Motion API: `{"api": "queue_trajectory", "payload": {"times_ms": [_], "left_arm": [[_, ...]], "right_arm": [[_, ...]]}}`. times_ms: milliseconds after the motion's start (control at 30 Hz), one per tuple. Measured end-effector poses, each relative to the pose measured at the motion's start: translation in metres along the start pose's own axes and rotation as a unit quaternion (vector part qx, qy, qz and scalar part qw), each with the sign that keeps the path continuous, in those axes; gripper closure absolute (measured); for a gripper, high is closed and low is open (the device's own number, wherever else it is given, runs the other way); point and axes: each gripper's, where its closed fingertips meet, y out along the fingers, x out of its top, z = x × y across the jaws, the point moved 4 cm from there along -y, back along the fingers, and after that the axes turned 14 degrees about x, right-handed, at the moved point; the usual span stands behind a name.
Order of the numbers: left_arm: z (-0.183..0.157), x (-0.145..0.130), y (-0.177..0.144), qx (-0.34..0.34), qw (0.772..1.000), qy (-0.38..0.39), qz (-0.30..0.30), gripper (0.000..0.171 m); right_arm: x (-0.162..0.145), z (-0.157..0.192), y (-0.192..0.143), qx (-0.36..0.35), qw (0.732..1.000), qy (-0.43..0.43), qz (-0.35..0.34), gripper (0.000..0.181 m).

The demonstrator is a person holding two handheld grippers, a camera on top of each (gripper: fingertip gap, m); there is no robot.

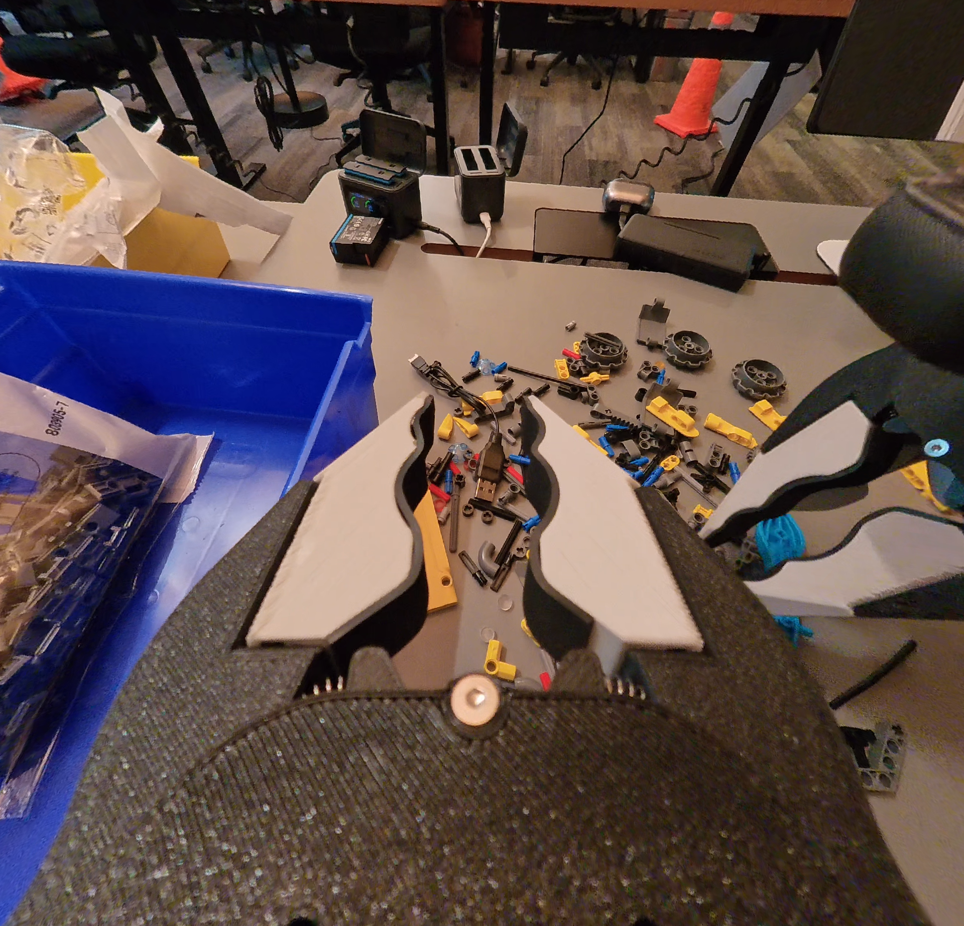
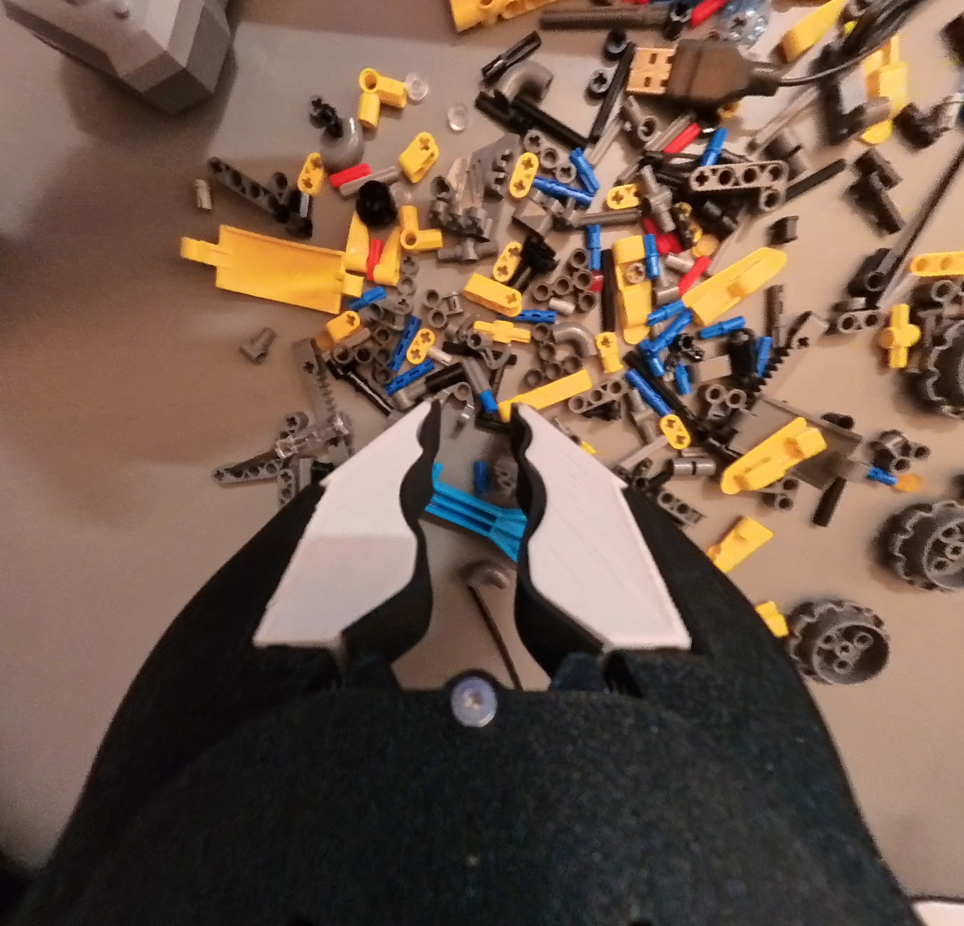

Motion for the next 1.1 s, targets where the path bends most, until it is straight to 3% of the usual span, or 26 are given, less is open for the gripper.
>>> {"api": "queue_trajectory", "payload": {"times_ms": [133, 367, 633, 1100], "left_arm": [[0.0, 0.0, 0.0, -0.001, 1.0, 0.0, 0.0, 0.139], [-0.001, 0.0, 0.0, -0.002, 1.0, 0.001, -0.001, 0.139], [-0.001, 0.0, 0.0, -0.003, 1.0, 0.002, 0.001, 0.139], [-0.002, -0.001, 0.0, -0.004, 1.0, 0.003, 0.002, 0.139]], "right_arm": [[-0.002, 0.001, 0.009, 0.001, 1.0, -0.003, 0.02, 0.153], [0.002, -0.012, -0.008, -0.038, 0.999, 0.007, -0.017, 0.17], [0.0, -0.026, -0.031, -0.089, 0.995, 0.023, -0.042, 0.168], [0.006, -0.032, -0.038, -0.124, 0.99, 0.017, -0.061, 0.169]]}}
